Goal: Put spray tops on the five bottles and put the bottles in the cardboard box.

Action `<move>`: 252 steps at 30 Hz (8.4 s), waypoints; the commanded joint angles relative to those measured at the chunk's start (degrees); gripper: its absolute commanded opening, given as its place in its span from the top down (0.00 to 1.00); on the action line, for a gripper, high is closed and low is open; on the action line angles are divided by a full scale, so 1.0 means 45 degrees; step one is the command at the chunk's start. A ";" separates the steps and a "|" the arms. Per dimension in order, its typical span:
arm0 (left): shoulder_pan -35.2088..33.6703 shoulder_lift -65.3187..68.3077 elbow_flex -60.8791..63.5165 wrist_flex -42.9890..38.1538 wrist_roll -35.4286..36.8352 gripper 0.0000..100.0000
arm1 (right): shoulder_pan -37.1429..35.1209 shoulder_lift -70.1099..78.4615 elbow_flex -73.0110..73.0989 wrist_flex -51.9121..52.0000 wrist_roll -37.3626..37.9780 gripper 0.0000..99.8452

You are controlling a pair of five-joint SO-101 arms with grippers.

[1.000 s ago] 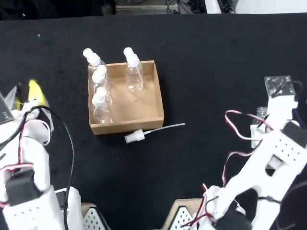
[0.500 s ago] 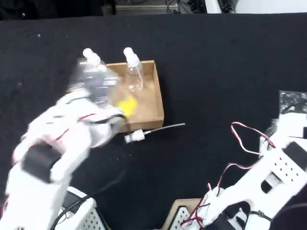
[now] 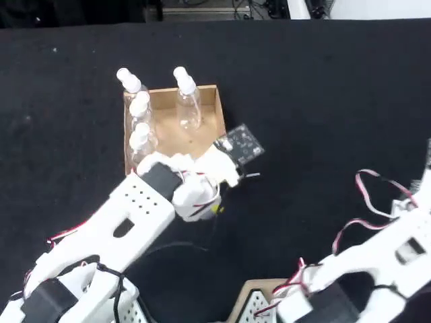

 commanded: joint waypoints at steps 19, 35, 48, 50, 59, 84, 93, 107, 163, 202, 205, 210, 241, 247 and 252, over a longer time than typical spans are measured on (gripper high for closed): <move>-0.1553 0.0137 0.5070 -0.6896 -0.0098 0.79 | 0.1114 0.4913 -0.3761 -0.0352 0.0098 0.99; -0.1534 0.0156 0.6672 -0.9084 -0.0020 0.79 | 0.1114 0.4952 -0.3761 -0.0352 0.0098 0.99; 0.0049 0.0000 0.6769 -0.7580 0.0352 0.79 | 0.1114 0.4952 -0.3761 -0.0352 0.0098 0.99; 0.0400 0.0000 0.6711 -0.7287 0.0332 0.79 | 0.1114 0.4952 -0.3761 -0.0352 0.0098 0.99; 0.0205 0.0000 0.4620 -0.4806 0.0313 0.79 | 0.1114 0.4952 -0.3761 -0.0352 0.0098 0.99; -0.0518 0.0606 0.5284 -0.7541 -0.0840 0.79 | 0.1094 0.4952 -0.3761 -0.0352 0.0098 0.99; -0.0479 0.2676 0.4972 -0.8459 -0.0781 0.79 | 0.1094 0.4952 -0.3761 -0.0352 0.0098 0.99; 0.0127 0.2716 0.4757 -0.7189 -0.0821 0.80 | 0.1035 0.4972 -0.3761 -0.0352 0.0098 0.99; -1.5560 -0.5548 -0.4620 0.3106 0.0234 0.96 | -0.8811 -0.5265 -0.2295 0.3810 -0.6388 0.99; -1.8589 -0.5705 0.8098 -0.4259 -0.2696 0.71 | -1.4711 -0.5578 0.5695 -0.2852 -0.8987 0.99; -1.9370 -0.5705 0.7844 -0.4259 -0.3868 0.71 | -1.4711 -0.5578 0.5695 -0.2852 -0.8987 0.99; -2.0034 -0.5665 0.8723 -0.4396 -0.6232 0.71 | -1.4769 -0.5578 0.5695 -0.2872 -0.8987 0.99; -2.0991 -0.5529 0.6847 -0.4728 -0.5216 0.71 | -1.4730 -0.5578 0.5714 -0.2833 -0.8987 0.99; -2.1128 -0.5509 0.7062 -0.4669 -0.6662 0.71 | -1.4711 -0.5578 0.5714 -0.2813 -0.8987 0.99; -2.1265 -0.4845 0.8098 -0.6662 -0.6701 0.71 | -1.4711 -0.5578 0.5714 -0.2813 -0.8987 0.99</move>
